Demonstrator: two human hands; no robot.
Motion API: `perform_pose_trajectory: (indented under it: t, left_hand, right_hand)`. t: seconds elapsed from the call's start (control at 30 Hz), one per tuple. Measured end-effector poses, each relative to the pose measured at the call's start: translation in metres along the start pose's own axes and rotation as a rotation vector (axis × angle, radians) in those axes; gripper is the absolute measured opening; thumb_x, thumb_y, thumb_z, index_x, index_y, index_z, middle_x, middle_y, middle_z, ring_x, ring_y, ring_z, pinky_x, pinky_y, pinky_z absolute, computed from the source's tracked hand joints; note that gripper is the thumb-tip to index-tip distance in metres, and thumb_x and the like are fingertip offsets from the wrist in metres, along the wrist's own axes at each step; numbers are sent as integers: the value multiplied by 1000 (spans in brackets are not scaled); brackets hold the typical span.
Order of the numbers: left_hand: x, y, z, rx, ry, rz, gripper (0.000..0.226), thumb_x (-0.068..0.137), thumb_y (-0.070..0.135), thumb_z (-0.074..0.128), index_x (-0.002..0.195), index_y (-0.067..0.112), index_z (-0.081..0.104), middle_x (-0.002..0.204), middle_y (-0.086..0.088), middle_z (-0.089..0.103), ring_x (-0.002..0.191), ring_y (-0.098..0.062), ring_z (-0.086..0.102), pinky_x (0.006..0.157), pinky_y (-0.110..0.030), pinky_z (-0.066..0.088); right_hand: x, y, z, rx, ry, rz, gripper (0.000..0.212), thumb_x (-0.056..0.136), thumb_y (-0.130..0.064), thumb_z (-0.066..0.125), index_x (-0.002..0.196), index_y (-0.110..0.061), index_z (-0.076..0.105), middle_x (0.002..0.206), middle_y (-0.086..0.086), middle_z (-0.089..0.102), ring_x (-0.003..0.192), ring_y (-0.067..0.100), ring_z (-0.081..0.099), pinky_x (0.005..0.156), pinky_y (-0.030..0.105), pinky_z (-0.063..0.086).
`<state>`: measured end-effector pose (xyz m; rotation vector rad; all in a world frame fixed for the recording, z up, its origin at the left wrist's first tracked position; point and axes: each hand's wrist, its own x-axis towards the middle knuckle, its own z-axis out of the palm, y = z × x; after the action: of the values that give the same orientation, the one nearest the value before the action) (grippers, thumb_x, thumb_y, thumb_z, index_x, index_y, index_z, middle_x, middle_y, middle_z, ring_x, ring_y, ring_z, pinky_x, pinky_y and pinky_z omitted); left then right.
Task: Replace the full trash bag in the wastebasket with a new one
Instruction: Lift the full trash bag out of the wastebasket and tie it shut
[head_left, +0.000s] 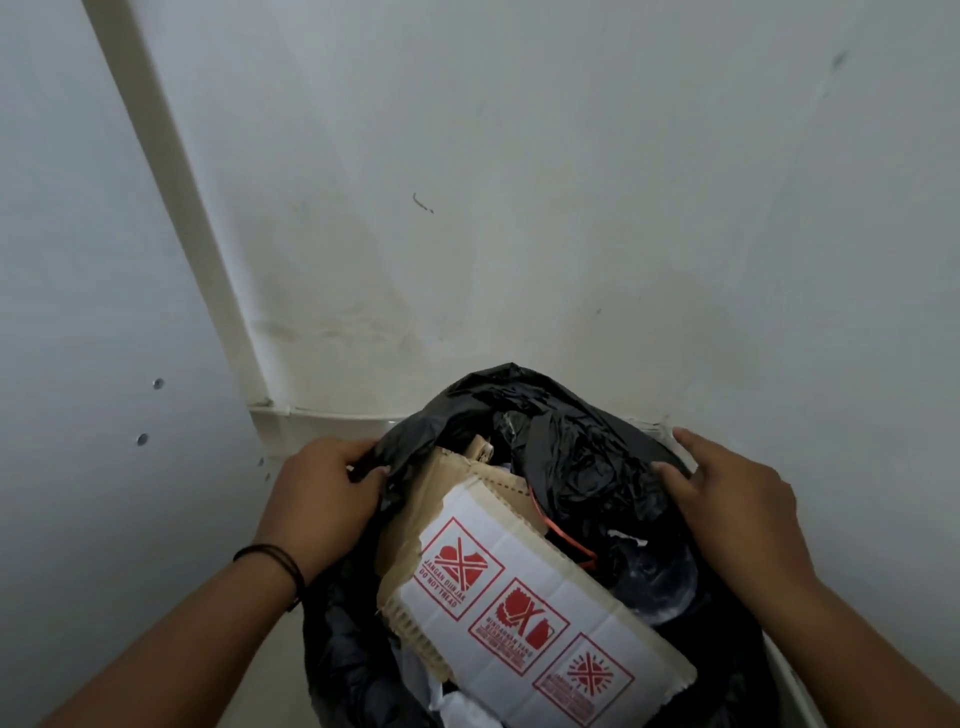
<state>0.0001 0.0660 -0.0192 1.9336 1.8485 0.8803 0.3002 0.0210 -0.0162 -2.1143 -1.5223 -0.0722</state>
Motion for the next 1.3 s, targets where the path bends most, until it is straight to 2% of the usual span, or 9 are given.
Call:
perform_pose_trajectory:
  t: [0.17,0.3,0.43,0.67,0.8,0.9,1.07,1.2,1.3]
  left_hand:
    - [2,2,-2,-85,165,8,14,83,17,65,83,23,77,75,1,73,61,-1,56,56,-7,37]
    - [4,10,-5,-170,216,-21,14,86,16,62,82,19,75,66,19,62,62,12,49,54,6,32]
    - [7,23,-8,-279,185,-46,17,86,21,61,71,21,67,69,10,66,66,-3,60,56,-10,43]
    - [5,29,-10,-432,-17,-80,37,86,44,56,67,14,66,60,0,65,59,-16,61,59,-26,45]
    - [7,13,-6,-198,168,-67,13,84,32,63,96,28,63,66,6,63,65,-5,59,54,-9,35]
    - [6,0,1,-91,48,-90,54,77,27,72,127,21,54,99,1,63,78,-9,53,65,-17,37]
    - [5,-2,4,-115,121,-48,12,83,23,65,83,24,77,76,6,73,61,12,52,55,-1,33]
    - [10,4,-1,-267,248,-90,13,84,20,65,83,22,77,69,16,66,69,7,58,62,-2,38]
    - [14,18,-10,-551,310,-176,13,82,19,67,75,27,74,74,12,71,77,-7,67,76,-22,51]
  right_hand:
    - [-3,-2,-2,-314,-30,-42,25,90,-36,55,111,-34,68,86,4,64,90,30,58,66,33,32]
    - [-4,0,-1,-232,37,-43,15,84,-20,66,95,-22,75,80,11,56,84,36,50,65,36,30]
    - [2,1,0,4,130,-20,11,84,-9,64,89,-7,74,87,16,62,87,37,53,71,37,36]
    - [4,-14,-6,484,143,-8,15,92,-23,50,78,-25,55,68,-15,61,63,-7,55,53,4,37]
    - [11,-12,1,322,-1,22,19,94,-30,49,106,-29,64,86,-1,72,84,17,66,66,24,46]
    - [13,-15,4,51,-94,-20,23,89,-29,56,109,-22,67,93,7,69,92,29,63,72,35,48]
    - [11,-14,9,-275,-35,-66,21,90,-21,52,94,-26,72,76,0,40,83,27,53,62,30,25]
    - [12,-11,8,-34,115,-19,16,87,-12,60,94,-15,74,83,8,52,87,32,51,70,34,30]
    - [21,-12,-1,263,265,-7,13,86,-9,62,93,-10,73,94,13,60,92,29,56,78,28,37]
